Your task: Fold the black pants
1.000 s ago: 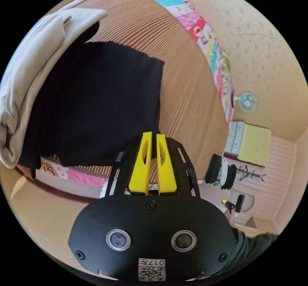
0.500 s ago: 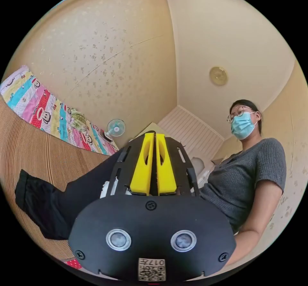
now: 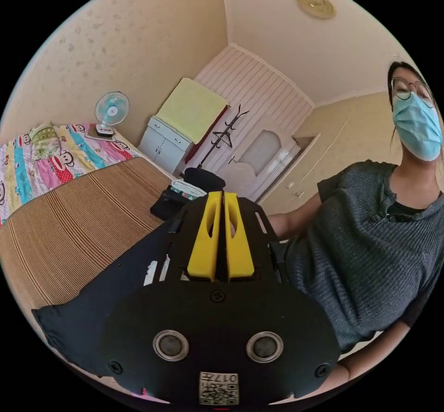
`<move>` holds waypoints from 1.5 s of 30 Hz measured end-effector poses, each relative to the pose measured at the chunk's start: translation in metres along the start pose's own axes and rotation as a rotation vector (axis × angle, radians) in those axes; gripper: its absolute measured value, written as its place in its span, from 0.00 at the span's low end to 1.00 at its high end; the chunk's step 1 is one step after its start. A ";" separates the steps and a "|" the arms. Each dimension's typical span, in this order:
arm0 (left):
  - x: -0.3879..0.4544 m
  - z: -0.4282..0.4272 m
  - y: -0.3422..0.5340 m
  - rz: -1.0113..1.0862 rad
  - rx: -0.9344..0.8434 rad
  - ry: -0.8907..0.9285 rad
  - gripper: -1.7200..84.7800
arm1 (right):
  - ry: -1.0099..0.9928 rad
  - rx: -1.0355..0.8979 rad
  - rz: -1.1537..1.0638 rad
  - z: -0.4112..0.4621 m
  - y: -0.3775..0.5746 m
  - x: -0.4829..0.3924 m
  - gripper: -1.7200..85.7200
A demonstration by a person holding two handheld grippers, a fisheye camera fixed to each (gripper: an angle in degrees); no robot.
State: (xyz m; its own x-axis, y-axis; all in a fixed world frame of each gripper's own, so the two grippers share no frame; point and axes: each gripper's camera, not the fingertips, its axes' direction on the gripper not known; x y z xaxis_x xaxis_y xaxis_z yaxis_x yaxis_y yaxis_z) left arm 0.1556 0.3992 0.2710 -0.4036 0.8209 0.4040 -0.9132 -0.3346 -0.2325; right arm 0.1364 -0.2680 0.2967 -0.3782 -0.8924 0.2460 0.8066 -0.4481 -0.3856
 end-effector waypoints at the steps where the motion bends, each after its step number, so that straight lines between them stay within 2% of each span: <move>1: -0.001 0.004 0.001 -0.014 -0.007 -0.004 0.01 | -0.137 -0.067 0.008 0.008 -0.011 0.014 0.28; 2: -0.003 0.009 0.004 -0.030 -0.023 -0.017 0.01 | -0.334 -0.111 0.011 0.017 -0.018 0.030 0.24; 3: -0.005 0.011 0.006 -0.051 -0.029 -0.020 0.01 | -0.436 -0.111 0.001 0.021 -0.020 0.037 0.23; 5: -0.010 0.003 0.010 -0.085 0.012 0.015 0.01 | -0.762 -0.026 -0.071 0.029 -0.026 0.053 0.16; 7: -0.016 -0.008 0.014 -0.120 0.072 0.072 0.01 | -0.915 0.039 -0.144 0.030 -0.033 0.049 0.09; 8: -0.019 -0.015 0.015 -0.150 0.099 0.088 0.01 | -0.937 0.054 -0.192 0.029 -0.041 0.037 0.05; 10: -0.023 -0.027 0.015 -0.182 0.127 0.074 0.01 | -0.884 0.011 -0.266 0.025 -0.055 0.009 0.04; 13: -0.017 -0.063 0.020 -0.137 0.236 0.043 0.02 | -0.822 -0.088 -0.452 0.015 -0.073 -0.053 0.03; 17: -0.016 -0.134 0.045 -0.094 0.395 0.139 0.07 | -0.939 -0.185 -0.777 -0.009 -0.083 -0.143 0.03; 19: -0.023 -0.168 0.070 -0.137 0.490 0.131 0.09 | -0.850 -0.246 -0.856 -0.013 -0.088 -0.175 0.03; 20: -0.033 -0.188 0.089 -0.216 0.539 0.065 0.10 | -0.750 -0.281 -0.899 -0.012 -0.090 -0.190 0.03; 22: -0.058 -0.209 0.118 -0.393 0.562 -0.063 0.12 | -0.701 -0.301 -0.928 -0.005 -0.092 -0.196 0.03; 24: -0.109 -0.224 0.159 -0.738 0.572 -0.155 0.18 | -0.772 -0.292 -0.920 0.004 -0.097 -0.189 0.03; 28: -0.181 -0.218 0.216 -1.092 0.629 -0.172 0.25 | -0.975 -0.210 -0.905 0.024 -0.109 -0.168 0.03; 30: -0.226 -0.205 0.250 -1.303 0.723 -0.116 0.28 | -1.026 -0.198 -0.910 0.033 -0.118 -0.166 0.03; 31: -0.237 -0.200 0.257 -1.337 0.756 -0.081 0.29 | -1.045 -0.191 -0.913 0.038 -0.125 -0.167 0.03; 34: -0.299 -0.173 0.280 -1.424 0.925 0.184 0.29 | -1.053 -0.166 -0.928 0.045 -0.138 -0.166 0.03; 36: -0.331 -0.158 0.281 -1.374 1.100 0.336 0.17 | -0.984 -0.156 -0.930 0.043 -0.142 -0.164 0.03; 38: -0.339 -0.160 0.270 -1.329 1.174 0.303 0.09 | -0.767 -0.046 -0.901 0.021 -0.141 -0.158 0.03; 39: -0.338 -0.169 0.252 -1.283 1.161 0.222 0.07 | -0.687 0.011 -0.869 0.011 -0.140 -0.155 0.03; 40: -0.337 -0.175 0.239 -1.242 1.134 0.173 0.07 | -0.512 0.106 -0.790 -0.008 -0.137 -0.149 0.04; 41: -0.332 -0.187 0.208 -1.142 1.040 0.066 0.07 | -0.287 0.175 -0.722 -0.027 -0.133 -0.146 0.04; 42: -0.324 -0.196 0.171 -1.029 0.935 -0.051 0.07 | -0.151 0.207 -0.681 -0.035 -0.130 -0.145 0.04; 44: -0.309 -0.197 0.113 -0.899 0.763 -0.218 0.07 | 0.502 0.381 -0.341 -0.058 -0.123 -0.135 0.05; 45: -0.298 -0.190 0.075 -0.815 0.659 -0.333 0.06 | 0.636 0.431 -0.236 -0.062 -0.121 -0.131 0.05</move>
State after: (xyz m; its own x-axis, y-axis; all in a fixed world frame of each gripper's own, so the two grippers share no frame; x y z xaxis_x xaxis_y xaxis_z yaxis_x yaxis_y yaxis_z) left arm 0.2178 0.2177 -0.0348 0.4298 0.7753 0.4628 -0.7231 -0.0114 0.6907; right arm 0.0606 -0.1000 0.2558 -0.6426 -0.6934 -0.3260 0.7280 -0.6852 0.0224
